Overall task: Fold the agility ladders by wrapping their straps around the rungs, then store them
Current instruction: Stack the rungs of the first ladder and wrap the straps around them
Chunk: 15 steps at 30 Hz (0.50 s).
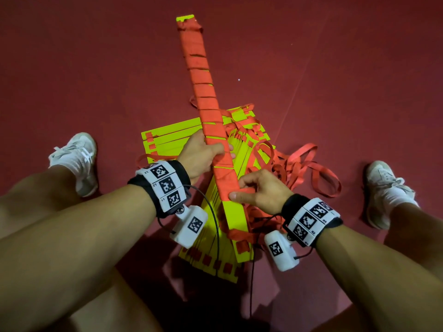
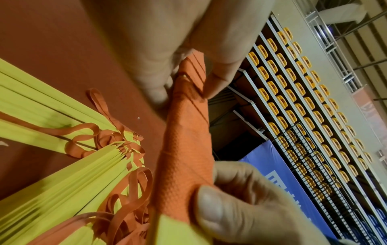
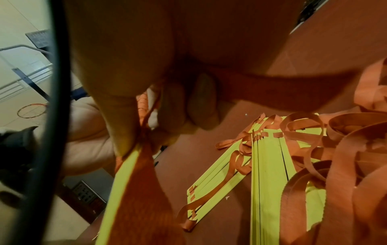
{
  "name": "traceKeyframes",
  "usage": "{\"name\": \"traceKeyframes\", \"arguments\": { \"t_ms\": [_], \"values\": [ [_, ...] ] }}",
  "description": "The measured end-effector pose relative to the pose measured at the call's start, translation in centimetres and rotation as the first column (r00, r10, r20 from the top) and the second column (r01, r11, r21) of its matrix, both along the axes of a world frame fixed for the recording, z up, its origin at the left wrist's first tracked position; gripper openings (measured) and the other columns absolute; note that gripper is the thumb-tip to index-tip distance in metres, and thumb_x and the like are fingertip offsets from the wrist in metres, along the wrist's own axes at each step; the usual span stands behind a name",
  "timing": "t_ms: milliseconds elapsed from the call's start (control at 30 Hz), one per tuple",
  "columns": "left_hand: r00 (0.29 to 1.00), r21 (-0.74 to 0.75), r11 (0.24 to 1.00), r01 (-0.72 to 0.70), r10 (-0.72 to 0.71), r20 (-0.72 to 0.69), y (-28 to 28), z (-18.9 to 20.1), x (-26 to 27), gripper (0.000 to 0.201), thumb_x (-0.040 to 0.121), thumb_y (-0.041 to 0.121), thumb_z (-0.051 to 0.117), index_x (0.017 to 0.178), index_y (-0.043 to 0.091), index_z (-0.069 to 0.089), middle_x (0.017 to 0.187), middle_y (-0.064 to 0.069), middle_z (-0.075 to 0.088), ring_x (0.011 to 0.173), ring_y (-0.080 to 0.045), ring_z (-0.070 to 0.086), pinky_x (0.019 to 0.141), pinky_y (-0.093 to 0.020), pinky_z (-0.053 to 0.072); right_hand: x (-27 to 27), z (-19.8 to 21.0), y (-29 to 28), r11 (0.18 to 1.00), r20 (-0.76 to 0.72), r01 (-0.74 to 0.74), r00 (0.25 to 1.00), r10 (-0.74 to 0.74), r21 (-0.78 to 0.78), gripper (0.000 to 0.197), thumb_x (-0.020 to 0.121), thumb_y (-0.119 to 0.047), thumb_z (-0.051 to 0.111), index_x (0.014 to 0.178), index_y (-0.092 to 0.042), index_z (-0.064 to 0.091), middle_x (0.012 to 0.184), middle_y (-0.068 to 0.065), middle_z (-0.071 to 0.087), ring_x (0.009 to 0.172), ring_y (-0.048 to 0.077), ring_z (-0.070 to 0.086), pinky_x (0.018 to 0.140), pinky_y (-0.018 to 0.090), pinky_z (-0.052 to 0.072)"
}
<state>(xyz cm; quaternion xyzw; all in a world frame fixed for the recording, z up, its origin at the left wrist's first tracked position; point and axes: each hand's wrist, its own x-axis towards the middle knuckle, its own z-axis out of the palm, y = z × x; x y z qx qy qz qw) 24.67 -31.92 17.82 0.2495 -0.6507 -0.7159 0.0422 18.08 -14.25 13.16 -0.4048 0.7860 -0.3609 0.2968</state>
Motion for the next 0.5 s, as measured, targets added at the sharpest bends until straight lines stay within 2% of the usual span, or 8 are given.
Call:
{"name": "traceKeyframes", "arguments": {
  "t_ms": [33,100,167,200,233,367,433,500],
  "values": [
    [1.000,-0.035,0.999,-0.008,0.009,0.006,-0.1,-0.4,0.0,0.020,0.089,-0.002,0.064,0.094,0.016,0.057,0.093,-0.016,0.066,0.072,-0.021,0.071,0.068,-0.042,0.061,0.1,0.1,0.0,1.000,-0.031,0.021,0.999,-0.021,-0.018,0.041,0.081,-0.041,0.079,0.058,-0.019,0.054,0.054,0.003,0.045,0.054,0.022,0.041,0.057,0.039,0.036],
    [0.998,-0.184,0.983,0.009,0.002,0.059,-0.2,-0.7,0.2,0.025,0.075,0.032,0.083,0.087,0.028,0.061,0.083,-0.004,0.067,0.079,-0.024,0.070,0.078,-0.053,0.059,0.3,0.3,0.0,0.998,-0.084,0.044,0.995,-0.047,-0.035,0.049,0.077,-0.038,0.083,0.051,-0.024,0.045,0.052,-0.007,0.034,0.052,0.009,0.032,0.056,0.033,0.028],
    [0.983,-0.329,0.943,0.060,0.002,0.184,-0.7,-1.8,0.1,0.065,0.053,0.064,0.084,0.098,0.027,0.057,0.085,0.003,0.066,0.087,-0.025,0.071,0.079,-0.053,0.060,0.5,0.3,-0.1,0.999,-0.132,0.032,0.991,-0.035,-0.024,0.052,0.074,-0.040,0.085,0.050,-0.024,0.042,0.051,-0.008,0.032,0.051,0.010,0.029,0.055,0.032,0.027],
    [0.975,-0.352,0.933,0.075,0.005,0.220,-0.8,-2.2,0.0,0.079,0.047,0.069,0.083,0.105,0.024,0.054,0.088,0.003,0.067,0.090,-0.026,0.071,0.078,-0.053,0.060,0.6,0.2,-0.1,1.000,-0.155,0.019,0.988,-0.020,-0.009,0.053,0.073,-0.043,0.085,0.050,-0.023,0.042,0.052,-0.008,0.033,0.051,0.011,0.029,0.055,0.035,0.029],
    [0.974,-0.348,0.934,0.077,0.005,0.228,-0.7,-2.0,0.1,0.081,0.046,0.068,0.083,0.106,0.023,0.052,0.090,0.002,0.067,0.090,-0.026,0.072,0.075,-0.053,0.062,0.7,0.2,-0.1,1.000,-0.173,0.009,0.985,-0.007,0.009,0.053,0.073,-0.046,0.085,0.051,-0.022,0.042,0.052,-0.007,0.033,0.051,0.011,0.029,0.055,0.036,0.030],
    [0.974,-0.307,0.948,0.089,-0.019,0.224,-0.4,-0.7,0.3,0.053,0.068,0.039,0.087,0.101,0.020,0.051,0.096,-0.012,0.071,0.087,-0.032,0.073,0.067,-0.054,0.062,0.5,-0.1,-0.1,1.000,-0.104,-0.005,0.995,0.005,0.004,0.045,0.074,-0.044,0.084,0.055,-0.020,0.051,0.053,-0.009,0.039,0.051,0.007,0.033,0.055,0.032,0.031],
    [0.977,-0.296,0.951,0.094,-0.031,0.211,-0.8,-0.8,0.2,0.049,0.070,0.033,0.086,0.098,0.020,0.048,0.092,-0.013,0.068,0.088,-0.036,0.073,0.066,-0.057,0.062,0.2,-0.1,0.0,1.000,-0.033,-0.004,0.999,0.004,-0.004,0.034,0.079,-0.038,0.082,0.058,-0.026,0.058,0.052,-0.012,0.048,0.052,0.006,0.042,0.057,0.031,0.038],
    [0.980,-0.297,0.951,0.085,-0.026,0.198,-1.1,-0.9,0.2,0.050,0.066,0.038,0.086,0.092,0.020,0.048,0.085,-0.008,0.063,0.086,-0.037,0.072,0.066,-0.058,0.061,-0.1,-0.2,0.1,1.000,0.023,0.004,1.000,-0.004,0.006,0.018,0.084,-0.033,0.079,0.069,-0.032,0.069,0.063,-0.009,0.066,0.059,0.015,0.059,0.063,0.040,0.051]
  ]
}}
